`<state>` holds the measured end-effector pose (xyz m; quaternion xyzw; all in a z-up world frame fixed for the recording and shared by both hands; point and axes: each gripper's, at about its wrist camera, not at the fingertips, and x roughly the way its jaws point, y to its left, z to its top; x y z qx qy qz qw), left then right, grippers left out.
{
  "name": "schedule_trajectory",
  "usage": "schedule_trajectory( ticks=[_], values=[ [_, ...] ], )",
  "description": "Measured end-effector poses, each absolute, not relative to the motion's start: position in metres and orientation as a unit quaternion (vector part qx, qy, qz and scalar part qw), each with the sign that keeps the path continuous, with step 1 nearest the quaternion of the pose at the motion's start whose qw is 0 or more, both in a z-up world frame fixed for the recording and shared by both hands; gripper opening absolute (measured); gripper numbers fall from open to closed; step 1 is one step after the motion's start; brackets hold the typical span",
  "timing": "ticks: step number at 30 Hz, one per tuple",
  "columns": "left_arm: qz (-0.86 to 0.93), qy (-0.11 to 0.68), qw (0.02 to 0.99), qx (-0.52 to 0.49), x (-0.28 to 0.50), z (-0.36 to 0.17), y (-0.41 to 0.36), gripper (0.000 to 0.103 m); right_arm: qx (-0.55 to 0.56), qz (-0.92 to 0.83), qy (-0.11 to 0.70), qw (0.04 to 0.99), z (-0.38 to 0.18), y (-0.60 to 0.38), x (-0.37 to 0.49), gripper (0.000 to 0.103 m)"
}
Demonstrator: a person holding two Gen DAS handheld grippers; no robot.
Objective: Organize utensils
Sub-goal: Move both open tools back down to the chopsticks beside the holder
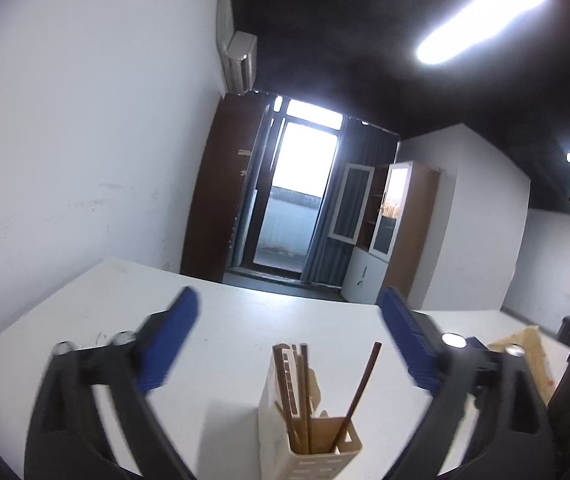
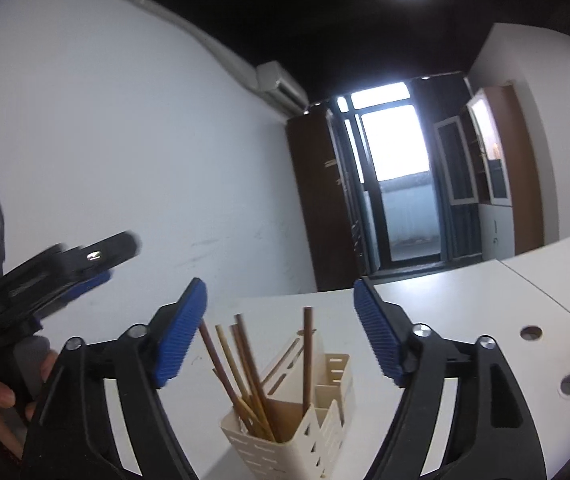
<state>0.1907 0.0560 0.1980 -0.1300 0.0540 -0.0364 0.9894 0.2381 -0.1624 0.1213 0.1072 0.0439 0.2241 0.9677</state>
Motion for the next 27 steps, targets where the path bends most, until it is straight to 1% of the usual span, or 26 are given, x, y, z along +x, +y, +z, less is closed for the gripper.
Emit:
schedule_trajectory(
  ticks=[1, 3, 6, 11, 15, 18, 19, 20, 21, 23, 26, 27],
  values=[
    [-0.039, 0.060, 0.988, -0.138, 0.186, 0.195, 0.062, 0.097, 0.112, 0.220, 0.056, 0.967, 0.118, -0.166, 0.234, 0.085],
    [-0.050, 0.088, 0.983, -0.152, 0.178, 0.183, 0.071, 0.097, 0.114, 0.210, 0.081, 0.968, 0.109, -0.168, 0.229, 0.086],
    [-0.059, 0.154, 0.972, -0.164, 0.176, 0.152, 0.075, 0.097, 0.099, 0.198, 0.134, 0.966, 0.087, -0.163, 0.226, 0.088],
    [-0.042, 0.289, 0.943, -0.160, 0.190, 0.057, 0.063, 0.097, 0.058, 0.200, 0.227, 0.951, 0.038, -0.143, 0.239, 0.088],
    [-0.031, 0.399, 0.905, -0.146, 0.223, -0.014, 0.056, 0.097, 0.036, 0.196, 0.286, 0.937, -0.006, -0.135, 0.250, 0.088],
    [0.001, 0.412, 0.905, -0.111, 0.232, -0.034, 0.052, 0.096, 0.005, 0.213, 0.324, 0.922, -0.031, -0.123, 0.259, 0.088],
    [0.012, 0.413, 0.905, -0.101, 0.233, -0.037, 0.051, 0.095, 0.000, 0.212, 0.334, 0.918, -0.038, -0.120, 0.261, 0.082],
    [0.020, 0.417, 0.904, -0.091, 0.235, -0.038, 0.048, 0.094, -0.002, 0.216, 0.347, 0.912, -0.045, -0.116, 0.264, 0.073],
    [0.015, 0.420, 0.903, -0.087, 0.236, -0.039, 0.046, 0.092, -0.008, 0.225, 0.358, 0.906, -0.051, -0.111, 0.264, 0.068],
    [-0.004, 0.426, 0.902, -0.079, 0.237, -0.040, 0.041, 0.091, -0.033, 0.228, 0.369, 0.900, -0.062, -0.100, 0.264, 0.047],
    [-0.008, 0.433, 0.900, -0.051, 0.238, -0.043, 0.030, 0.090, -0.052, 0.234, 0.385, 0.891, -0.074, -0.087, 0.264, 0.032],
    [-0.010, 0.438, 0.898, -0.045, 0.240, -0.044, 0.028, 0.089, -0.053, 0.235, 0.389, 0.889, -0.077, -0.085, 0.265, 0.029]
  ],
)
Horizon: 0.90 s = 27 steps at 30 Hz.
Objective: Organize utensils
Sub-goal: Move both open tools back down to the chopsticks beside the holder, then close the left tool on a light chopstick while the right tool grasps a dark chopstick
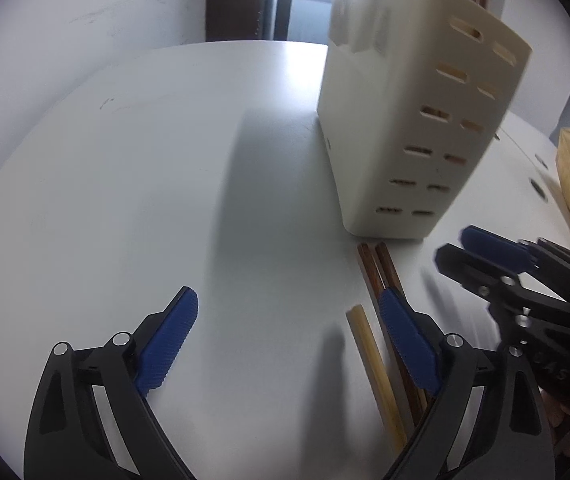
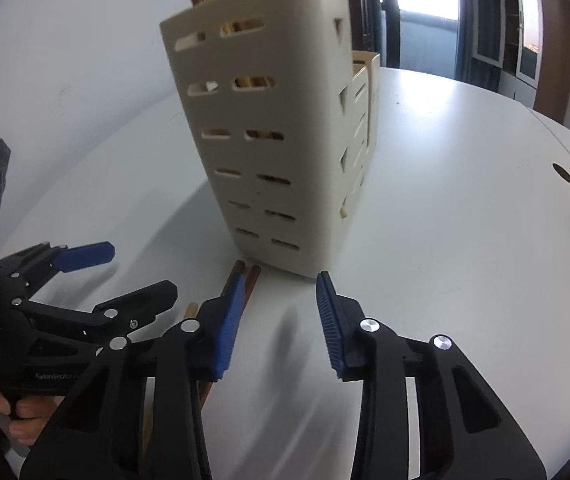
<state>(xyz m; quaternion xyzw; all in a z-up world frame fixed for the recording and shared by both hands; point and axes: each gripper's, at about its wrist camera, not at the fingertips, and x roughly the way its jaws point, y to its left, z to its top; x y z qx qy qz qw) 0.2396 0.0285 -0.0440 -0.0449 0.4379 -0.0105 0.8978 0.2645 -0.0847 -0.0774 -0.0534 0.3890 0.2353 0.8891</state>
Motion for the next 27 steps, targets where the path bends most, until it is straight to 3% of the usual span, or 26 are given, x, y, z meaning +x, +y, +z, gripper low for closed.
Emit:
schedule_trajectory(
  ticks=[4, 9, 14, 22, 27],
  values=[
    [-0.011, 0.463, 0.885, -0.037, 0.247, -0.054, 0.028, 0.082, -0.075, 0.231, 0.392, 0.888, -0.081, -0.075, 0.262, 0.018],
    [0.011, 0.466, 0.885, -0.004, 0.248, -0.061, 0.026, 0.077, -0.079, 0.232, 0.398, 0.884, -0.084, -0.070, 0.261, 0.018],
    [0.005, 0.469, 0.883, 0.001, 0.242, -0.068, 0.028, 0.078, -0.079, 0.234, 0.398, 0.884, -0.083, -0.068, 0.257, 0.018],
    [-0.055, 0.469, 0.878, -0.072, 0.243, -0.064, 0.042, 0.079, -0.022, 0.246, 0.400, 0.883, -0.070, -0.090, 0.267, 0.018],
    [-0.022, 0.470, 0.882, -0.004, 0.243, -0.070, 0.027, 0.079, -0.027, 0.251, 0.407, 0.878, -0.071, -0.083, 0.273, 0.018]
  ],
)
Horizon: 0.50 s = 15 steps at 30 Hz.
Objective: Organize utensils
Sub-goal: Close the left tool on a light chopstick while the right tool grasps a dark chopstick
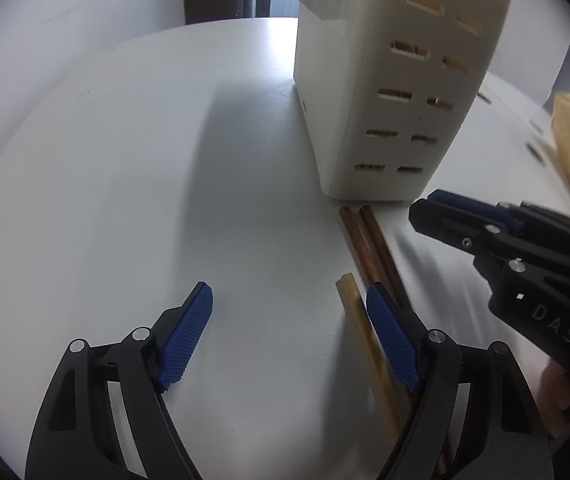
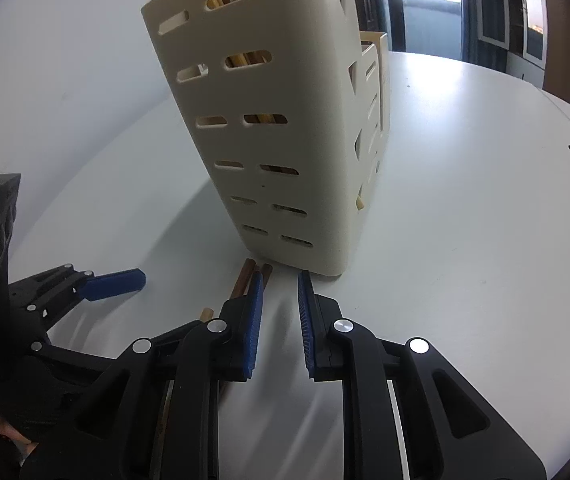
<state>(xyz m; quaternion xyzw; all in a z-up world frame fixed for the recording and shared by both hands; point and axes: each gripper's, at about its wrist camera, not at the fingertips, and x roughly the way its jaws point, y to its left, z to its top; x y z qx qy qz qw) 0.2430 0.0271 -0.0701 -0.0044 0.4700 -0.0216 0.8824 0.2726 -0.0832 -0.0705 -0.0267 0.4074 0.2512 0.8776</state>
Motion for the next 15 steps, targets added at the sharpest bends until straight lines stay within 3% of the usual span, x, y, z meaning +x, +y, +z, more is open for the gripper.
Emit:
schedule_trajectory(
  ticks=[6, 15],
  values=[
    [-0.017, 0.470, 0.883, 0.011, 0.241, -0.072, 0.029, 0.076, -0.051, 0.259, 0.414, 0.871, -0.080, -0.069, 0.272, 0.019],
    [-0.034, 0.463, 0.886, 0.022, 0.228, -0.068, 0.018, 0.037, -0.050, 0.257, 0.406, 0.876, -0.079, -0.060, 0.274, 0.019]
  ],
)
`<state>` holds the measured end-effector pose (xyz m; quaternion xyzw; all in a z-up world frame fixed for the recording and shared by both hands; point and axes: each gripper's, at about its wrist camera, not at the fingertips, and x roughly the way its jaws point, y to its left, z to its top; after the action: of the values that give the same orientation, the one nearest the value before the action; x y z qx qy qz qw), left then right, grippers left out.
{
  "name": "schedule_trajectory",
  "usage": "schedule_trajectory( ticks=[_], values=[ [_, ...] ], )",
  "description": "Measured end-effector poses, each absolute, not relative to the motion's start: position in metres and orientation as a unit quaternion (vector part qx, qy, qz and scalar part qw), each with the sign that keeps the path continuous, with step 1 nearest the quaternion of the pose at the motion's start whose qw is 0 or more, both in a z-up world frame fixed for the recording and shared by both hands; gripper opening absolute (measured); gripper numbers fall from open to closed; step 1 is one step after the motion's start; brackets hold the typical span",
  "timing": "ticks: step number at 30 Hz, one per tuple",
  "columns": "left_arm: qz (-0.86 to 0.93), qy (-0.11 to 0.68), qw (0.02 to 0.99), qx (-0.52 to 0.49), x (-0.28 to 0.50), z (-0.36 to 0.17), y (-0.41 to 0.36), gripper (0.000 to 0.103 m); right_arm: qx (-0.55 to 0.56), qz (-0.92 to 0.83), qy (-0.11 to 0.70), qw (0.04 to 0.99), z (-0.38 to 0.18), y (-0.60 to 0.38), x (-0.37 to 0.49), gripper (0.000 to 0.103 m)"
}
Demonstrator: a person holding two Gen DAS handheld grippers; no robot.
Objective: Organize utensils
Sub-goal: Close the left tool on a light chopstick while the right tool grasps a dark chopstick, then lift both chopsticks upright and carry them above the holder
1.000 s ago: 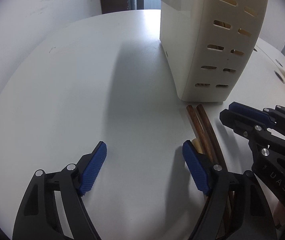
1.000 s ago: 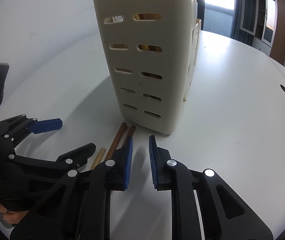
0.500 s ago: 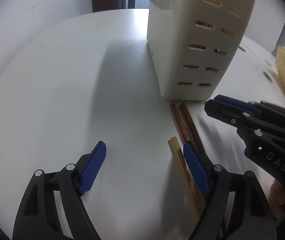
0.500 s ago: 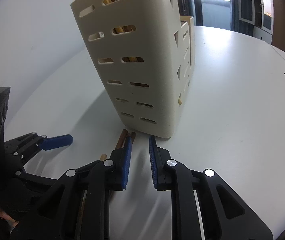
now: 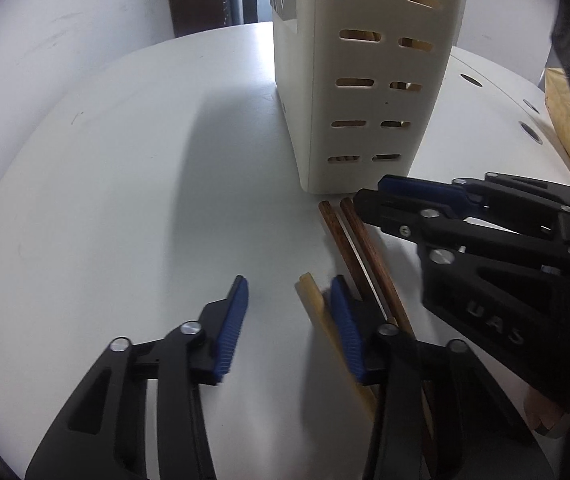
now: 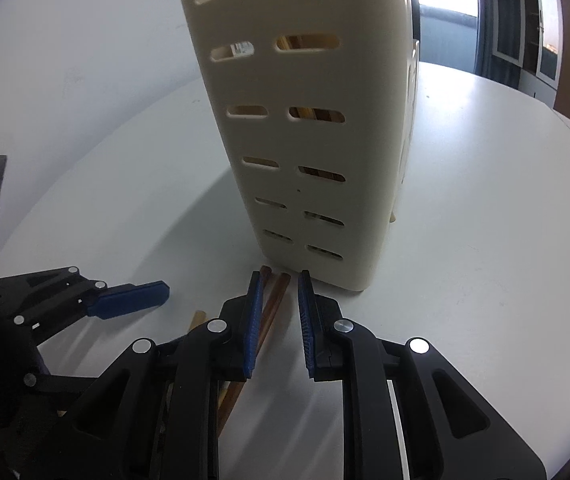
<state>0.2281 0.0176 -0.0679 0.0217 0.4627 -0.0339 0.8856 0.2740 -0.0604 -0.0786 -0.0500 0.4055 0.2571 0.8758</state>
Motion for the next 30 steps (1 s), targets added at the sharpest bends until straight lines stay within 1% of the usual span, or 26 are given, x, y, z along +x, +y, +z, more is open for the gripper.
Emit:
schedule_trajectory(
  ticks=[1, 2, 4, 6, 9, 10, 13, 18, 23, 27, 30],
  values=[
    [-0.033, 0.462, 0.886, 0.022, 0.228, -0.068, 0.018, 0.031, -0.049, 0.257, 0.416, 0.871, -0.082, -0.059, 0.277, 0.019],
    [-0.032, 0.462, 0.886, 0.022, 0.232, -0.065, 0.016, 0.029, -0.047, 0.262, 0.426, 0.865, -0.085, -0.058, 0.279, 0.019],
    [-0.028, 0.462, 0.886, 0.020, 0.221, -0.064, 0.013, 0.019, -0.060, 0.256, 0.429, 0.864, -0.086, -0.056, 0.276, 0.019],
    [-0.026, 0.463, 0.886, 0.017, 0.223, -0.065, 0.016, 0.014, -0.085, 0.249, 0.425, 0.866, -0.085, -0.053, 0.274, 0.020],
    [-0.027, 0.464, 0.886, 0.008, 0.223, -0.064, 0.018, 0.011, -0.111, 0.237, 0.419, 0.869, -0.087, -0.042, 0.260, 0.019],
    [-0.027, 0.464, 0.886, 0.005, 0.223, -0.064, 0.019, 0.010, -0.113, 0.235, 0.419, 0.870, -0.087, -0.042, 0.258, 0.014],
    [-0.034, 0.465, 0.885, -0.006, 0.225, -0.063, 0.022, 0.007, -0.097, 0.240, 0.422, 0.869, -0.086, -0.045, 0.255, 0.009],
    [-0.037, 0.470, 0.882, -0.013, 0.227, -0.062, 0.026, 0.006, -0.047, 0.246, 0.415, 0.875, -0.077, -0.062, 0.254, 0.008],
    [-0.051, 0.478, 0.876, -0.045, 0.229, -0.061, 0.038, 0.006, -0.016, 0.267, 0.396, 0.879, -0.058, -0.085, 0.243, 0.008],
    [-0.067, 0.466, 0.880, -0.062, 0.227, -0.053, 0.040, 0.006, 0.022, 0.291, 0.364, 0.884, -0.031, -0.106, 0.230, 0.008],
    [-0.077, 0.441, 0.891, -0.071, 0.220, -0.036, 0.044, 0.006, 0.050, 0.309, 0.328, 0.891, -0.005, -0.126, 0.215, 0.008]
  ],
)
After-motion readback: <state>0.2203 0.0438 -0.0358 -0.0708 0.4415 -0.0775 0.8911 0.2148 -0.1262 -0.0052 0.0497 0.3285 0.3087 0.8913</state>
